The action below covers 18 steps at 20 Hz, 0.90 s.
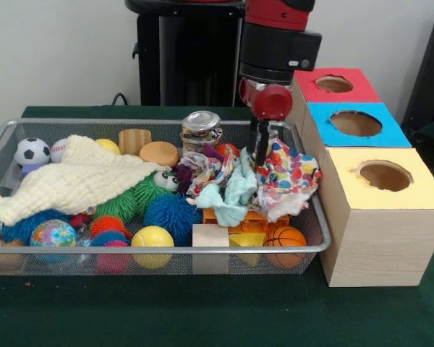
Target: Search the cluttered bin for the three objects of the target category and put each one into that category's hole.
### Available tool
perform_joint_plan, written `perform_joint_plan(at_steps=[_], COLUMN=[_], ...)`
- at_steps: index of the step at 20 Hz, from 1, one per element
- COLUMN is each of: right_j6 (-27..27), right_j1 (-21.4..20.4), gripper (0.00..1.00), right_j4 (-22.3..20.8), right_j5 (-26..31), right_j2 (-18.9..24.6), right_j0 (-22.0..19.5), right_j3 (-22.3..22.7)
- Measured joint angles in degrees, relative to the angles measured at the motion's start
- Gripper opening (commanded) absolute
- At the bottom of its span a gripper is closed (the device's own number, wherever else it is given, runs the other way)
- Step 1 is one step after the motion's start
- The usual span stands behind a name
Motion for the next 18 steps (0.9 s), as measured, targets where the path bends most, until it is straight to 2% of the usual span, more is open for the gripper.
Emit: perform_joint_plan(at_steps=[12,18], right_j6=[0.0,0.0], right_j1=[-0.2,-1.4], gripper=[1.0,1.0], right_j4=[-1.2,-3.9], right_j5=[0.3,4.1], right_j2=[0.7,-0.3], right_j0=[0.1,-1.2], right_j3=[0.0,0.0])
